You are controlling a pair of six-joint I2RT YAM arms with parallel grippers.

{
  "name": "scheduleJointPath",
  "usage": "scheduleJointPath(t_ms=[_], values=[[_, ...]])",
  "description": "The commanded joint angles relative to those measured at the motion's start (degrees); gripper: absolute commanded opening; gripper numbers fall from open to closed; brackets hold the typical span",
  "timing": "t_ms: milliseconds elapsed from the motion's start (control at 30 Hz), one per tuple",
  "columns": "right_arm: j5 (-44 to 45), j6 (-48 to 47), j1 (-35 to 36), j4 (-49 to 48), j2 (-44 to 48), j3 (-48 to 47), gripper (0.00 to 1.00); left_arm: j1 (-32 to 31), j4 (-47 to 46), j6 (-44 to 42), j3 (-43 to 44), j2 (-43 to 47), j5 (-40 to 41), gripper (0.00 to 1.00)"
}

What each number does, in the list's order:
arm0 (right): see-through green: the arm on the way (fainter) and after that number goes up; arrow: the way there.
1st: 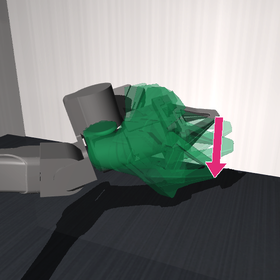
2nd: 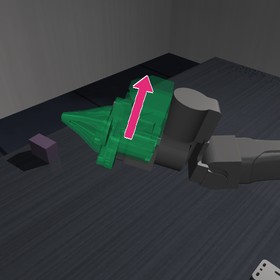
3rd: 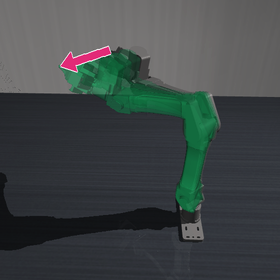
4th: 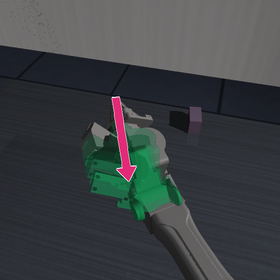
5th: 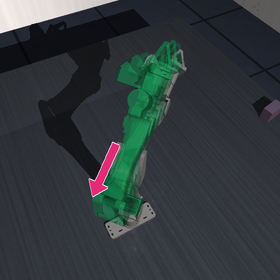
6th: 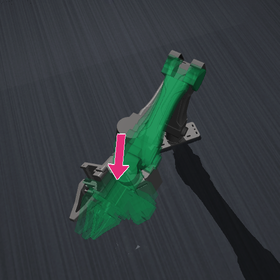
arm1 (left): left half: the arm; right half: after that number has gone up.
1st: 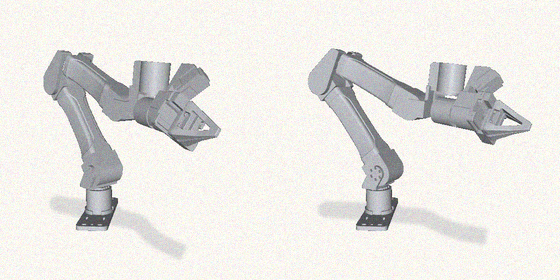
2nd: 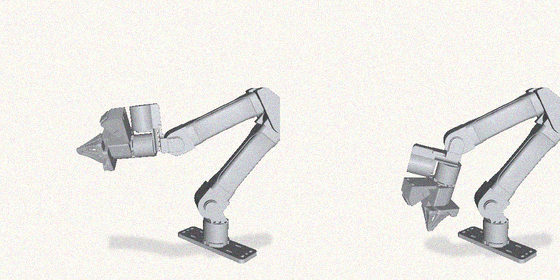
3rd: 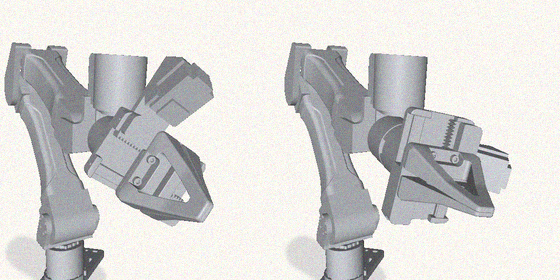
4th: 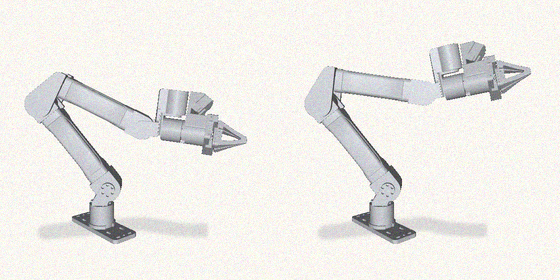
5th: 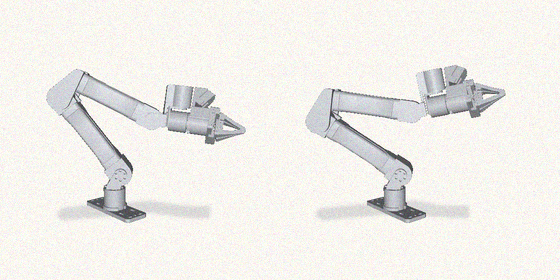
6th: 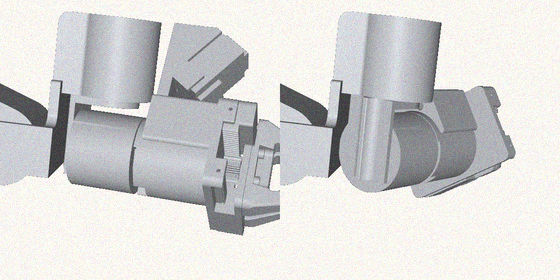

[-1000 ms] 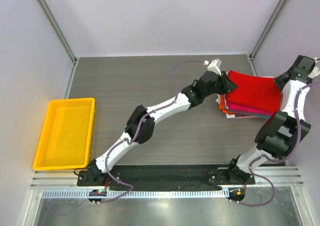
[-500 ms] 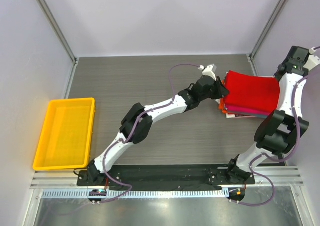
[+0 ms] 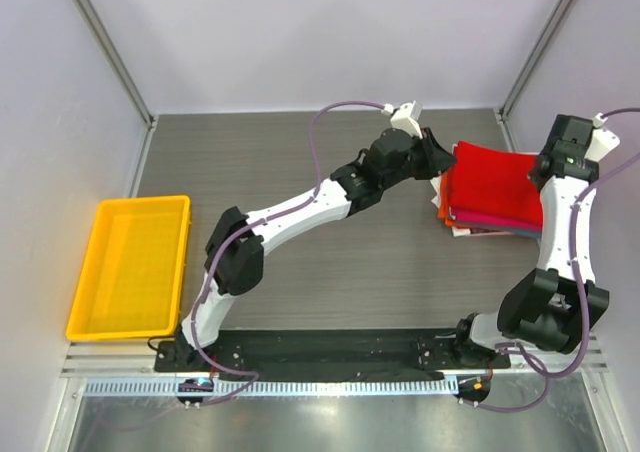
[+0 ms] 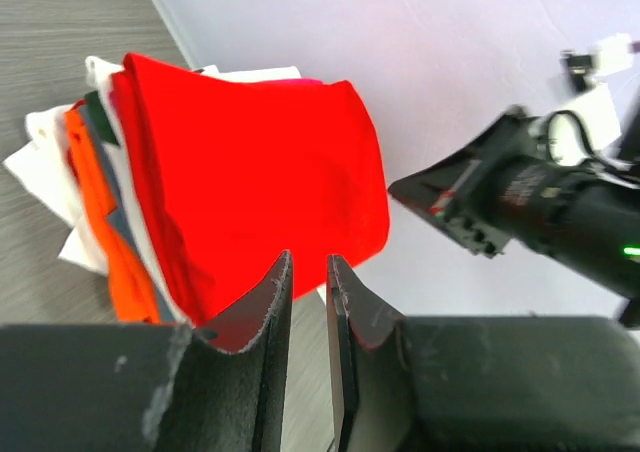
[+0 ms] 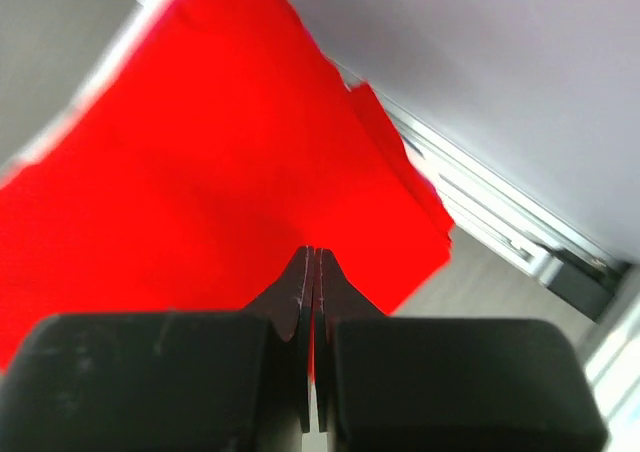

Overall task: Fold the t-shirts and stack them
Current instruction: Neatly place the folded tshirt to the corner

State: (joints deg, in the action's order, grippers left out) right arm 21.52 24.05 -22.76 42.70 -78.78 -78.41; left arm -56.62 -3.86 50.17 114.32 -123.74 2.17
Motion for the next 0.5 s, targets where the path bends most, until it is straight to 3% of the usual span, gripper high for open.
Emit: scheduleJointPath(t_ms=[0, 200, 233, 467], values=[[10.96, -0.06, 4.73, 4.05, 0.30, 1.59, 0.01, -0.24, 2.62, -2.44, -3.74, 6.58, 1.51, 0.21], [27.94, 4.59, 16.59, 9.31, -1.19, 2.83, 0.01, 1.16, 3.68, -2.80, -12.52, 15.71, 4.59, 0.21], [34.23, 5.12, 17.66, 10.73, -2.33, 2.13, 0.01, 1.68, 3.68, -1.93, -13.94, 16.86, 4.68, 0.21], [51.23, 9.33, 18.90, 24.25, -14.89, -8.32, 0.03, 7.30, 5.53, 0.97, -28.51, 29.50, 5.03, 0.20]])
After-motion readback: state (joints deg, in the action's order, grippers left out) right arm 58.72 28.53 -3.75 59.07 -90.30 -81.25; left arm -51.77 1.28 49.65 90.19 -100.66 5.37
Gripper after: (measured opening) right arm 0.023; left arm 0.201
